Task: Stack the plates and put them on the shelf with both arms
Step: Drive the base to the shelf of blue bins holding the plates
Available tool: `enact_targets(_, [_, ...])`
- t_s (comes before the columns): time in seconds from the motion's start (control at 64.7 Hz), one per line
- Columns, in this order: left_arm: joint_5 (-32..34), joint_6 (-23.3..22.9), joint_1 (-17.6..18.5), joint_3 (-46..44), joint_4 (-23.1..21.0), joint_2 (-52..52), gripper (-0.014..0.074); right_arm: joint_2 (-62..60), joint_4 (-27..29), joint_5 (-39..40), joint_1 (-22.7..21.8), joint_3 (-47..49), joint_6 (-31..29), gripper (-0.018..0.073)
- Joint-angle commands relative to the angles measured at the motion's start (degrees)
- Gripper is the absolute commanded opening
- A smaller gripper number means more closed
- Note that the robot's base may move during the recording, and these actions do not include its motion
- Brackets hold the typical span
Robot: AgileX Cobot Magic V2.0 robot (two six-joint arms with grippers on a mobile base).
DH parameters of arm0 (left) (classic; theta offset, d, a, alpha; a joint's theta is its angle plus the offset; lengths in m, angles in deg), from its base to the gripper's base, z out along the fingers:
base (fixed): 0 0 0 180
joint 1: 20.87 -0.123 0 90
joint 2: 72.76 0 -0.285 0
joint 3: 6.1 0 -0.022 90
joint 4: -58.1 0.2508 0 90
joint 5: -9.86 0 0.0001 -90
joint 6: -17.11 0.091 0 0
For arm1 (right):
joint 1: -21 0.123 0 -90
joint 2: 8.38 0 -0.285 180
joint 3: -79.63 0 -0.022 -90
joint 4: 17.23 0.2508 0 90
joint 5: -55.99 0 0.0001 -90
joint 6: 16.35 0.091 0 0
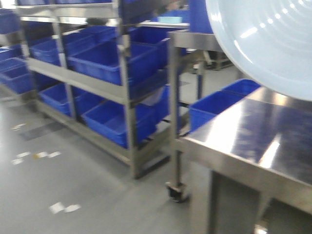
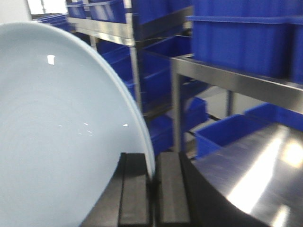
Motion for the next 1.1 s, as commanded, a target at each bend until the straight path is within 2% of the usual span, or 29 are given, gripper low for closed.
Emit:
enact_targets(0.0, [4.9, -0.5, 0.0, -1.7, -0.2, 0.5, 0.0082, 0.1, -0.3, 5.8, -0.2, 1.9, 0.1, 0.0057])
enact_targets(1.082, [4.9, -0.5, 0.7, -1.7, -0.2, 0.5, 0.0082, 0.1, -0.3, 5.8, -0.2, 1.9, 0.1, 0.0057])
